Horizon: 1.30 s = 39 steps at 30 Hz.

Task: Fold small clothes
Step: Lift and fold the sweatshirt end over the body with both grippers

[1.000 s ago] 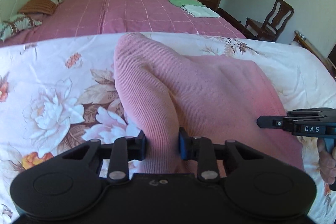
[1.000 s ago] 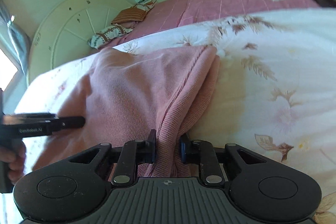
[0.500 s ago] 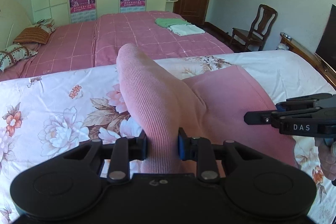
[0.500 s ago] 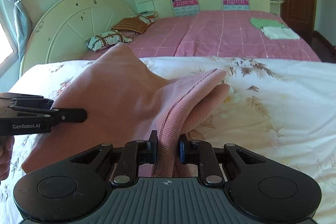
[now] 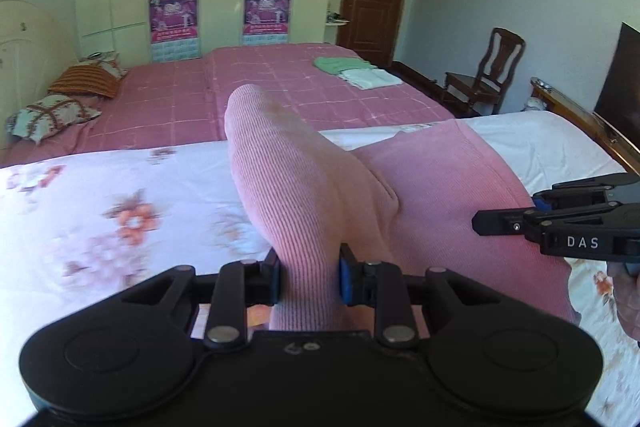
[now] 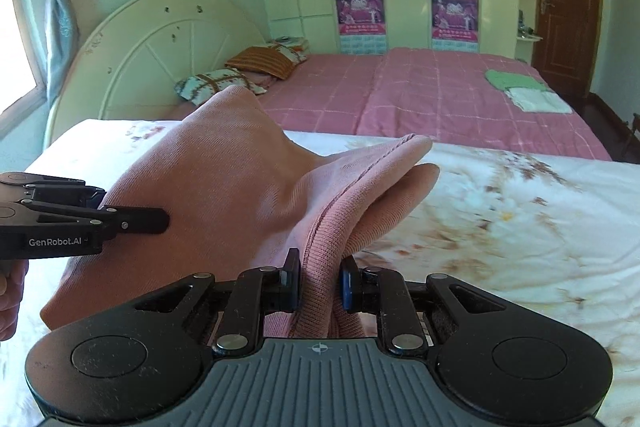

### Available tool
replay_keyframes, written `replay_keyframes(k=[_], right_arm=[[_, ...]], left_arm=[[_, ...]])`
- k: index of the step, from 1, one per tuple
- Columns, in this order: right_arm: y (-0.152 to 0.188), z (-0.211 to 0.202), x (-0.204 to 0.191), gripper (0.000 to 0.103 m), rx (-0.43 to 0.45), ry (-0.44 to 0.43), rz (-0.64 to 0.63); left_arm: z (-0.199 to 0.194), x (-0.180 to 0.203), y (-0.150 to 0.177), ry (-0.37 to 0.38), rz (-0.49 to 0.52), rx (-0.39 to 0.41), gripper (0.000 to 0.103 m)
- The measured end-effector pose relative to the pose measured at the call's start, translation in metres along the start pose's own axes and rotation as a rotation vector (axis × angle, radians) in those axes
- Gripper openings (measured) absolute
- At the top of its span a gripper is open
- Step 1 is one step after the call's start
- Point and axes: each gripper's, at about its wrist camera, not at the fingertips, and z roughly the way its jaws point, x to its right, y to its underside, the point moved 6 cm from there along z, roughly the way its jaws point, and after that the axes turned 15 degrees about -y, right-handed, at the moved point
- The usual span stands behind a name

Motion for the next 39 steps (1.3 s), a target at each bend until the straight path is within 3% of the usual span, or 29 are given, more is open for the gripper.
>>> replay_keyframes(k=[8, 13, 16, 19, 20, 21, 23, 26, 28, 31, 33, 34, 36, 39], right_arm=[[-0.007, 0.084, -0.094, 0.018, -0.024, -0.118, -0.018], [0.014, 0.134, -0.123, 0.018, -0.087, -0.168, 0.003], [0.039, 0.16, -0.12, 0.018, -0.142, -0.168, 0.049], [0.062, 0.177, -0.097, 0.019, -0.178, -0.161, 0.127], [0.065, 0.178, -0.091, 0.022, -0.161, -0.181, 0.157], [0.066, 0.177, -0.086, 0.034, -0.15, -0.182, 0.182], [0.063, 0.171, -0.08, 0.043, -0.137, -0.166, 0.188], [0.045, 0.149, -0.071, 0.043, -0.049, -0.187, 0.216], [0.03, 0.152, -0.061, 0.043, -0.025, -0.201, 0.259], [0.013, 0.169, -0.057, 0.039, -0.031, -0.178, 0.258], [0.008, 0.183, -0.056, 0.019, -0.049, -0.154, 0.237], [0.007, 0.19, -0.054, 0.014, -0.06, -0.138, 0.217], [0.014, 0.211, -0.044, 0.011, -0.137, -0.044, 0.178], [0.014, 0.214, -0.04, 0.012, -0.15, -0.012, 0.143]], left_arm=[[-0.017, -0.112, 0.035, -0.094, -0.065, -0.046, 0.025], [0.002, -0.152, 0.076, -0.088, -0.143, -0.122, 0.025], [0.018, -0.167, 0.106, -0.076, -0.173, -0.181, 0.029], [0.021, -0.177, 0.118, -0.076, -0.224, -0.157, 0.046], [0.019, -0.181, 0.119, -0.088, -0.225, -0.157, 0.058], [0.016, -0.185, 0.117, -0.101, -0.219, -0.153, 0.067], [0.007, -0.195, 0.112, -0.097, -0.218, -0.109, 0.065], [0.006, -0.211, 0.099, -0.094, -0.236, -0.061, 0.06], [0.018, -0.216, 0.09, -0.087, -0.266, -0.071, 0.058], [0.038, -0.212, 0.078, -0.081, -0.248, -0.077, 0.057], [0.058, -0.205, 0.076, -0.086, -0.221, -0.111, 0.057], [0.07, -0.202, 0.079, -0.105, -0.2, -0.15, 0.057], [0.083, -0.198, 0.085, -0.115, -0.176, -0.175, 0.058], [0.069, -0.197, 0.085, -0.127, -0.16, -0.15, 0.052]])
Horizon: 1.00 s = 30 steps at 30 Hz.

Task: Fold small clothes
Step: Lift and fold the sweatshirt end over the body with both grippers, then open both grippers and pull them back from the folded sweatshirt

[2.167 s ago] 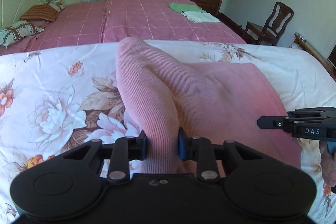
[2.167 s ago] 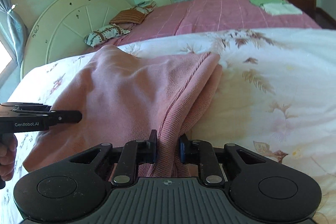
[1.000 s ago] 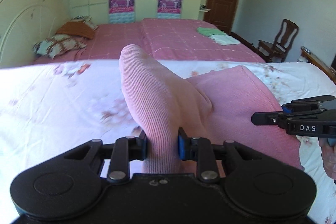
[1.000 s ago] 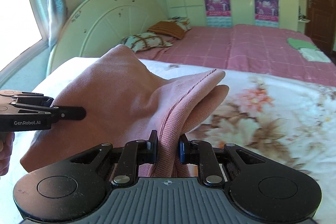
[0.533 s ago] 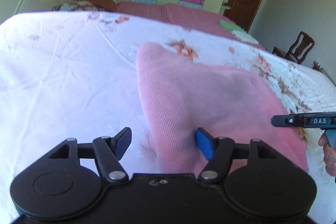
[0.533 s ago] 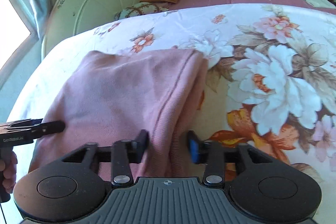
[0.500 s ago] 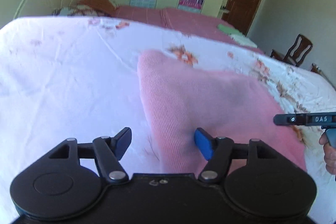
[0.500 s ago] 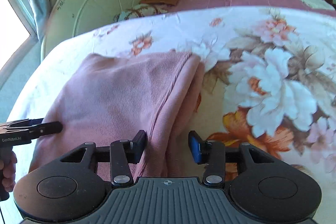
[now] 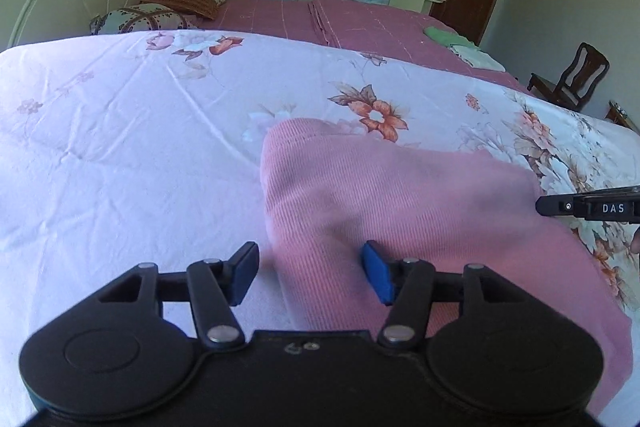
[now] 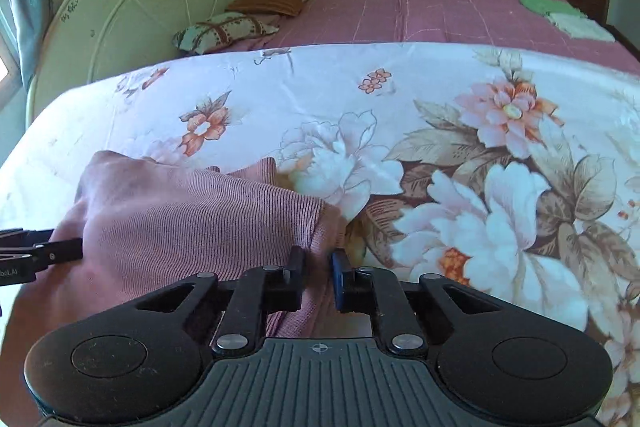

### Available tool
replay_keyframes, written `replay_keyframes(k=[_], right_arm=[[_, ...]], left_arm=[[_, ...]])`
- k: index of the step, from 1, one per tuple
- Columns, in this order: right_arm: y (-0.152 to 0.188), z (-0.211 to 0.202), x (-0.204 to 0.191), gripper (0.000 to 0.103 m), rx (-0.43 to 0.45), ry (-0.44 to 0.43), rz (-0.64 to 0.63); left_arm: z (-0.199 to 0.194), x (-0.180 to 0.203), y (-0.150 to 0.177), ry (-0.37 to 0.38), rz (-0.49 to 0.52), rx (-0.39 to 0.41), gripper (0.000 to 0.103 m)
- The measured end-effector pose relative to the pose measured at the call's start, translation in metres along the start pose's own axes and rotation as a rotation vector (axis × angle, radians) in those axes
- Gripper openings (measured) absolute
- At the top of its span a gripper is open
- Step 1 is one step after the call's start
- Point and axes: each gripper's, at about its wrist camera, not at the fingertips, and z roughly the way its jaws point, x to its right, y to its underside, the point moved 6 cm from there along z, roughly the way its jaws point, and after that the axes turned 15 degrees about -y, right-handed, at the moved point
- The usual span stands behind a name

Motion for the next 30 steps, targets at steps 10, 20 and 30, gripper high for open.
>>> replay_keyframes(k=[10, 20, 30], right_arm=[[0.078, -0.108, -0.06, 0.049, 0.027, -0.178, -0.003], [0.115, -0.077, -0.075, 0.01, -0.09, -0.18, -0.003], [0.128, -0.081, -0.054, 0.006, -0.104, -0.085, -0.031]], left_arm=[[-0.097, -0.038, 0.086, 0.051, -0.107, 0.057, 0.055], [-0.107, -0.023, 0.1, 0.049, -0.105, 0.028, 0.05], [-0.104, -0.017, 0.127, -0.073, -0.031, 0.006, 0.063]])
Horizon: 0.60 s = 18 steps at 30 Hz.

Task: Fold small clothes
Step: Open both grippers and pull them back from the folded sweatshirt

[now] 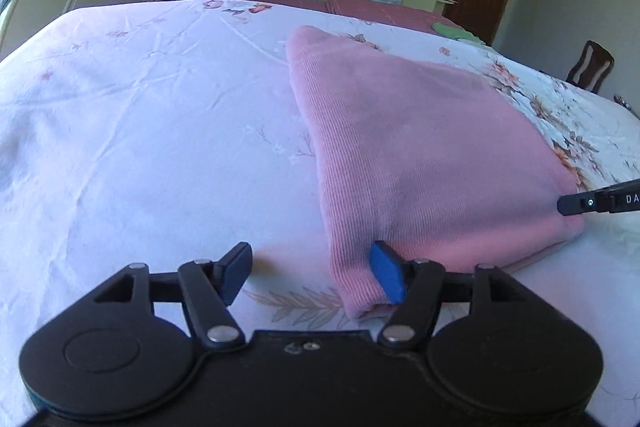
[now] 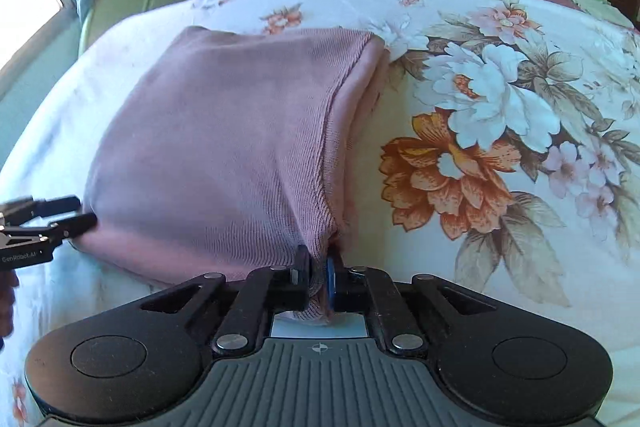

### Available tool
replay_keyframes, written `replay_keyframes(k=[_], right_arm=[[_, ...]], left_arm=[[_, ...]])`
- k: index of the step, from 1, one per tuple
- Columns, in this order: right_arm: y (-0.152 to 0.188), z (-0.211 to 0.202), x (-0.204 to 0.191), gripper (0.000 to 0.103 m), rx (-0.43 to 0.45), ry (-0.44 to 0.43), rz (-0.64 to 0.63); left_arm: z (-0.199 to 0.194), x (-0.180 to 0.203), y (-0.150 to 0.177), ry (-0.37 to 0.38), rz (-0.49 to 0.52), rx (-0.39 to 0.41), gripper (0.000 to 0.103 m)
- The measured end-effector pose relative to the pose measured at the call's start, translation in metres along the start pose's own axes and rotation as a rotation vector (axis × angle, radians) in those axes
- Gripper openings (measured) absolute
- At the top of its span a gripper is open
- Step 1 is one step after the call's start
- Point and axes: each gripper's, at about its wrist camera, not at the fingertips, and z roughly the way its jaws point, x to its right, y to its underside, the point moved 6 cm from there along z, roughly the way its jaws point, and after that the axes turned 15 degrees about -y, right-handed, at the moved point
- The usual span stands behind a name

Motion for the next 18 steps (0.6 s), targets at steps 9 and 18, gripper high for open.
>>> replay_keyframes(k=[9, 18], right_arm=[[0.022, -0.01, -0.025, 0.032, 0.038, 0.092, -0.072], [0.043, -0.054, -0.038, 0.082, 0.132, 0.127, -0.048]], left_arm=[[-0.007, 0.024, 0.031, -0.041, 0.035, 0.005, 0.084], [-0.088, 0.029, 0.035, -0.095, -0.015, 0.111, 0.096]])
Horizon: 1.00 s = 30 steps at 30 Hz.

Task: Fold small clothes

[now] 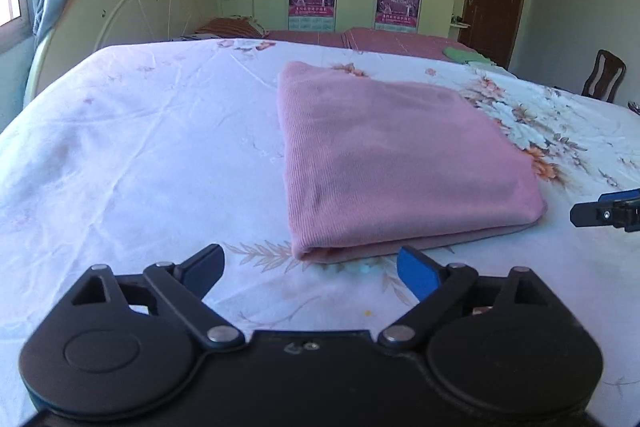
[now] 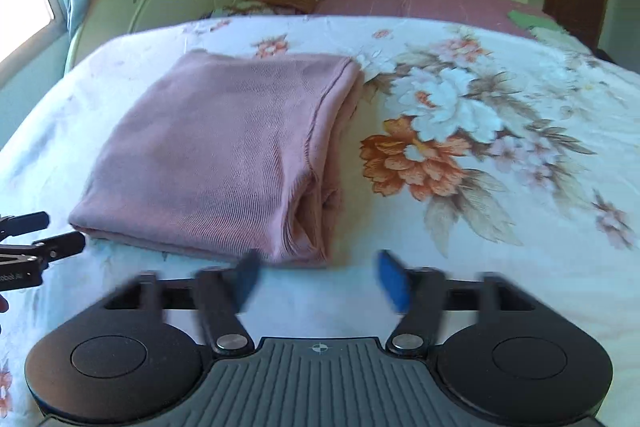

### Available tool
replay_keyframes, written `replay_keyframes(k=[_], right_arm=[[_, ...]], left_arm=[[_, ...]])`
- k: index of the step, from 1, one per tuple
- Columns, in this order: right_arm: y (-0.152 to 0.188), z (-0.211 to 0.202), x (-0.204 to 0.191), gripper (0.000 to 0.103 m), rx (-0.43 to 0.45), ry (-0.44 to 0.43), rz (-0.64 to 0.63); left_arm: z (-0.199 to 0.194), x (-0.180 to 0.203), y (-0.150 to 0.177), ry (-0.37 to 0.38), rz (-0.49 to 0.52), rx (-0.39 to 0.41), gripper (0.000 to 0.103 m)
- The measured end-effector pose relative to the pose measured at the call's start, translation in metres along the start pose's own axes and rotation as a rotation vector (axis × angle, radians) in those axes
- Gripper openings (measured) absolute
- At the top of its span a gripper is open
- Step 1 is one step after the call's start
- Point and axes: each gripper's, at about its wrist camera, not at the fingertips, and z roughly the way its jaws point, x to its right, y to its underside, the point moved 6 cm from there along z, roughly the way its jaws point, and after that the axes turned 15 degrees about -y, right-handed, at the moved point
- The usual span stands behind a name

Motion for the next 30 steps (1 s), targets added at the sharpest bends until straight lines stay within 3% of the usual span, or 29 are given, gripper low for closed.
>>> replay_keyframes(k=[2, 4, 9, 18, 24, 30], right_arm=[[0.007, -0.028, -0.011, 0.085, 0.04, 0.006, -0.023], [0.016, -0.06, -0.025, 0.103, 0.069, 0.013, -0.038], [0.041, -0.13, -0.06, 0.103, 0.117, 0.079, -0.065], [0.104, -0.254, -0.135, 0.103, 0.245, 0.169, -0.161], [0.137, -0.301, -0.169, 0.103, 0.277, 0.175, -0.165], [0.147, -0.328, -0.189, 0.103, 0.322, 0.16, -0.182]], left_arm=[[-0.038, 0.0, -0.004, -0.009, -0.02, 0.063, 0.103], [-0.072, 0.004, -0.005, -0.024, -0.017, 0.119, 0.103], [-0.142, 0.022, 0.003, -0.017, 0.003, 0.178, 0.103], [-0.271, 0.027, 0.054, 0.0, -0.004, 0.259, 0.103], [-0.318, 0.011, 0.068, -0.011, -0.066, 0.277, 0.103], [-0.348, 0.003, 0.071, -0.023, -0.073, 0.319, 0.103]])
